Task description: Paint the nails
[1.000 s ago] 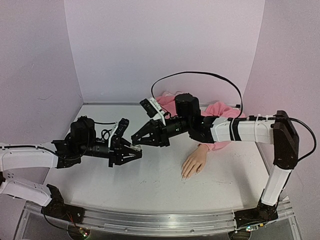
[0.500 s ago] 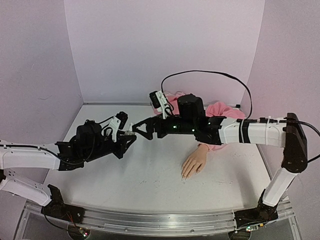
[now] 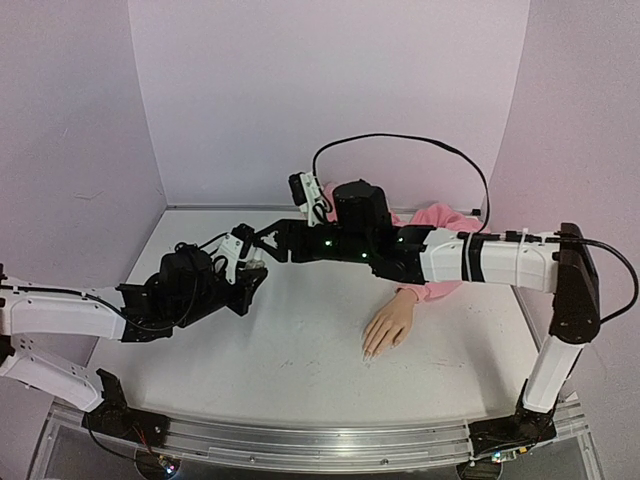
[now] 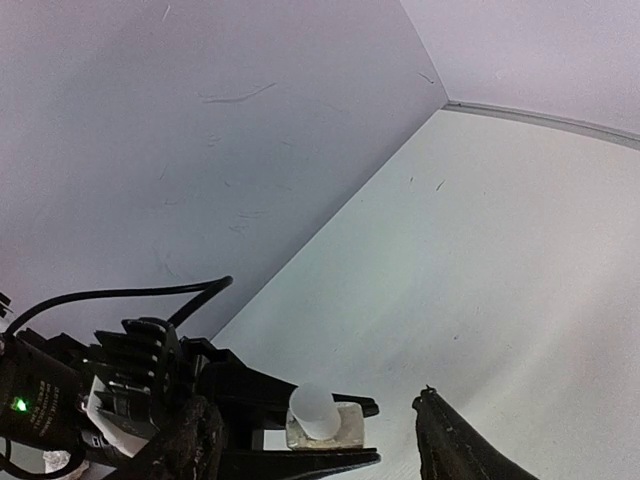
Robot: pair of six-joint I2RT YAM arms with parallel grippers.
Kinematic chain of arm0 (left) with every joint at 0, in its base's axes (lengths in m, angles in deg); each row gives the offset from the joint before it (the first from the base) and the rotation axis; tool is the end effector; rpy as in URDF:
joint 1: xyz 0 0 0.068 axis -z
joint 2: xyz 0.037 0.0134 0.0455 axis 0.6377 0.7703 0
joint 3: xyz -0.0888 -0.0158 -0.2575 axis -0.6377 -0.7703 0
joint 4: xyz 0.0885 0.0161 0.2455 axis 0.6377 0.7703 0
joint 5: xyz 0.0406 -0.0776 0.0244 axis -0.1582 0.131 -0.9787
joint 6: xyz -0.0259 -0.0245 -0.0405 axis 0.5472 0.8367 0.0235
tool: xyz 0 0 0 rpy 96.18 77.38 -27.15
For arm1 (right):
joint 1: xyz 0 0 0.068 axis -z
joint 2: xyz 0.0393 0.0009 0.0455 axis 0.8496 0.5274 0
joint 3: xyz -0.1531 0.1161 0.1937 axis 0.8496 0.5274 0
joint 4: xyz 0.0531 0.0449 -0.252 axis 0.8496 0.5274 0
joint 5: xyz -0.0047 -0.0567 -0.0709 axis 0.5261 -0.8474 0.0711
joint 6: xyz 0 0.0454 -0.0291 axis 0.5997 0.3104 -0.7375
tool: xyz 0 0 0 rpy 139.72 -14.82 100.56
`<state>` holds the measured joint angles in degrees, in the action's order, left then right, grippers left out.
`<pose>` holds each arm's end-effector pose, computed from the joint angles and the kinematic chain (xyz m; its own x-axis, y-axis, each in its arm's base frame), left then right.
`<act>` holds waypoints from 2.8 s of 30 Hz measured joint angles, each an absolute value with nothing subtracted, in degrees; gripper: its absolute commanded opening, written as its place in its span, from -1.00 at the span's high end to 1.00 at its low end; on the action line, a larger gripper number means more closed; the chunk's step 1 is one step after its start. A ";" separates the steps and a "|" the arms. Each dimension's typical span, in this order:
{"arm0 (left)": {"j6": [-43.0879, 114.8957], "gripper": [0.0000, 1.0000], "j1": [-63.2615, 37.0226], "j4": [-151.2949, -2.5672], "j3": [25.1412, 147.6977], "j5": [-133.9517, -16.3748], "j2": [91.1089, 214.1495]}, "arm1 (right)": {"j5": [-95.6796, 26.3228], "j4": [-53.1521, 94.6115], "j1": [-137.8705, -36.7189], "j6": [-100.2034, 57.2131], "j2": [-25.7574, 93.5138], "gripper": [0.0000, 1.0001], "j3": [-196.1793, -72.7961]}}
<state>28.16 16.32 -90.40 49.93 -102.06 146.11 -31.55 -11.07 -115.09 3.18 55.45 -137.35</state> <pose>0.1581 -0.2134 0.2431 -0.2103 0.1980 -0.9574 0.6017 0.7980 0.0329 0.2313 0.3672 0.3389 -0.4257 0.2867 -0.8583 -0.8233 0.2710 0.4988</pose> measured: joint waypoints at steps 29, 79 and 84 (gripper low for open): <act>35.33 1.00 8.13 -102.53 45.19 -48.49 140.31 | 10.02 -22.02 -111.68 -15.08 54.29 0.39 -131.87; 16.90 1.00 12.98 -83.78 49.78 -75.26 142.96 | -1.26 4.98 -110.94 -15.49 59.67 1.00 -142.77; 22.65 1.00 7.14 -83.34 50.81 -37.97 145.10 | 8.12 3.45 -112.49 -33.41 52.54 1.00 -134.21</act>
